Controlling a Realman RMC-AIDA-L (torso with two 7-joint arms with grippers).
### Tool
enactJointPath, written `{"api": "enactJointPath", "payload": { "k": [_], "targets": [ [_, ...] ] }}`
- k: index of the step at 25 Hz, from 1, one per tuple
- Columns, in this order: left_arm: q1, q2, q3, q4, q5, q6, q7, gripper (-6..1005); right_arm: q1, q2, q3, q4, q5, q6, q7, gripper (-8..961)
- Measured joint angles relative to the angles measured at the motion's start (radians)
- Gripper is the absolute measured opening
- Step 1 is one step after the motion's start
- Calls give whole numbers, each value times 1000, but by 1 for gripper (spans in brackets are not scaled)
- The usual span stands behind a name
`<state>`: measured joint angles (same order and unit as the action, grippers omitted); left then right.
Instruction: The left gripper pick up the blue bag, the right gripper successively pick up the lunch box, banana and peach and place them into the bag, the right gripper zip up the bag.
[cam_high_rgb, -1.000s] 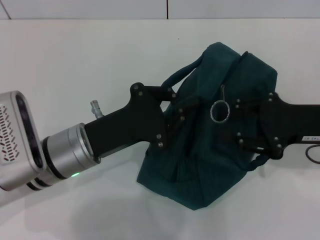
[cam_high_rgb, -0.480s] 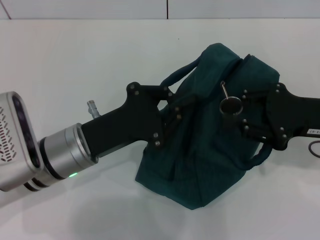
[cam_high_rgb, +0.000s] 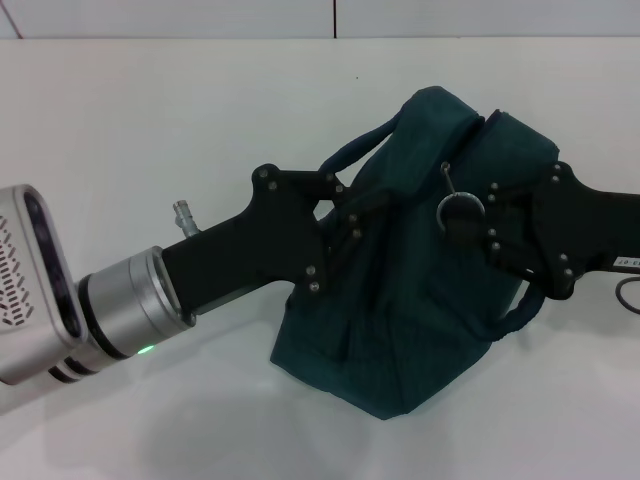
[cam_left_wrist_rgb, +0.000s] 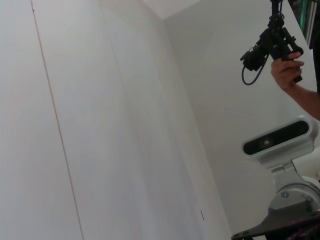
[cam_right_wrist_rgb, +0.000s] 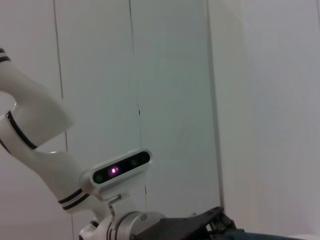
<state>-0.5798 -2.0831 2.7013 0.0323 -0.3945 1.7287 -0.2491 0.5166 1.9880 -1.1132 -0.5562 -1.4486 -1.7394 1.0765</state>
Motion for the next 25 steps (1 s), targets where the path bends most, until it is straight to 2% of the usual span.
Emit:
{"api": "enactJointPath", "payload": {
  "k": [3, 13, 21, 25],
  "targets": [
    [0, 0, -1, 0, 0, 0, 0, 66, -1, 0, 3, 0, 0, 0, -30, 146],
    [0, -3, -2, -9, 0, 0, 1, 65, -7, 22, 50, 4, 1, 17, -98, 115],
    [0, -3, -1, -9, -1, 2, 1, 64, -13, 25, 63, 8, 7, 30, -122, 48],
    [0, -3, -2, -9, -1, 3, 0, 64, -38, 26, 65, 12, 67, 28, -181, 21]
  ]
}}
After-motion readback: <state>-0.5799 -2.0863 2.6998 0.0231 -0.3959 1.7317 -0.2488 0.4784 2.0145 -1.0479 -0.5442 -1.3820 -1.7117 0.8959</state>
